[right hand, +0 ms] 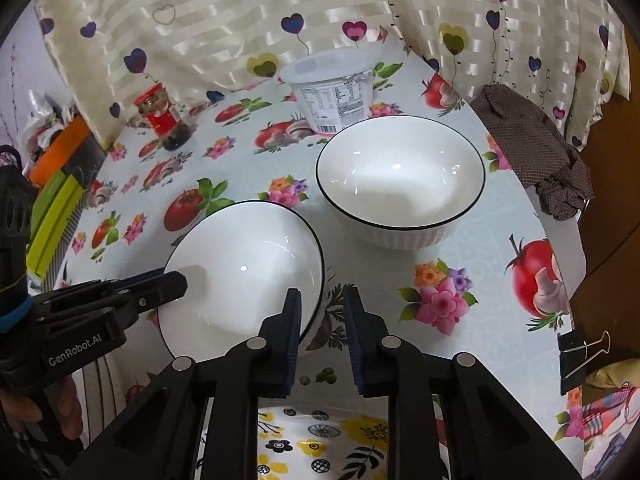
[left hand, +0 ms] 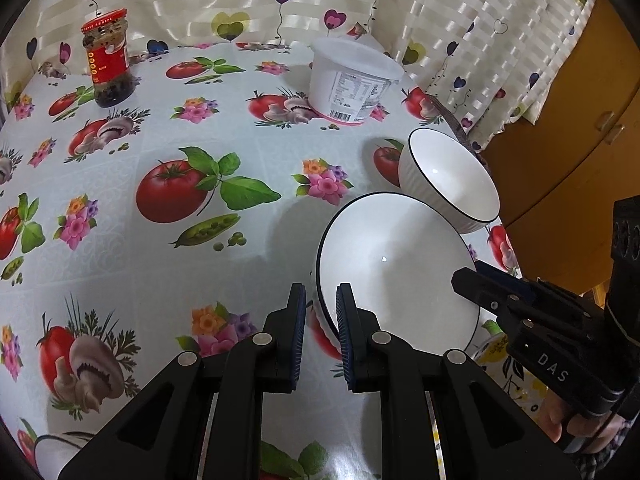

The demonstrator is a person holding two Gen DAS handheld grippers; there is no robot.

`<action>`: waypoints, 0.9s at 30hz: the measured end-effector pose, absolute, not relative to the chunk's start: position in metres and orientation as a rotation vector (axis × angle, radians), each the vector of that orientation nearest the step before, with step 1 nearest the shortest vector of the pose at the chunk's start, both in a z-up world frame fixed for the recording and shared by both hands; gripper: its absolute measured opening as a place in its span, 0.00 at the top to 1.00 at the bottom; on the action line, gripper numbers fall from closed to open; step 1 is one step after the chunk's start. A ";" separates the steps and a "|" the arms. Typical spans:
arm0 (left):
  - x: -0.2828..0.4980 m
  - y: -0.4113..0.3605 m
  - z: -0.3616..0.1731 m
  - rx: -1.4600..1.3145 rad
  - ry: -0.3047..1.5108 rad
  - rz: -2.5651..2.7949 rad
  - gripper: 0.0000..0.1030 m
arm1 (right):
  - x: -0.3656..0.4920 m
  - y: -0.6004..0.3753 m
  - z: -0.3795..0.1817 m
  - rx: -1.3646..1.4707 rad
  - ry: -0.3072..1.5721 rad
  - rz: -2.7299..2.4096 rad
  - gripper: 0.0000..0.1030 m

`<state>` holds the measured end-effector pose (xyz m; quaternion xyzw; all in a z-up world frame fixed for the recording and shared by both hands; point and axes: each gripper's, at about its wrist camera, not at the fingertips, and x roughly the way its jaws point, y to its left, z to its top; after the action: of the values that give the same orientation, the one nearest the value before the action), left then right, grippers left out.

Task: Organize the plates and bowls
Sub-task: 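Close the left tool on the white bowl rim while the right tool closes on it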

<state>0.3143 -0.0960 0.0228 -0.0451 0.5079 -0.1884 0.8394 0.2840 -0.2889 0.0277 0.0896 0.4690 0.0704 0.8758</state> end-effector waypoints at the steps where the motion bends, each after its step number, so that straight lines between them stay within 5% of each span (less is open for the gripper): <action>1: 0.315 -0.096 0.022 -0.097 1.075 -0.399 0.84 | 0.284 -0.289 0.027 0.188 0.980 0.147 0.82; 27: 0.314 -0.101 0.019 -0.086 1.065 -0.382 0.86 | 0.288 -0.282 0.025 0.183 0.975 0.109 0.88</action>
<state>0.3140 -0.1013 0.0186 -0.0406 0.5045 -0.1809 0.8433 0.2879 -0.2822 0.0245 0.0876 0.4674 0.0520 0.8782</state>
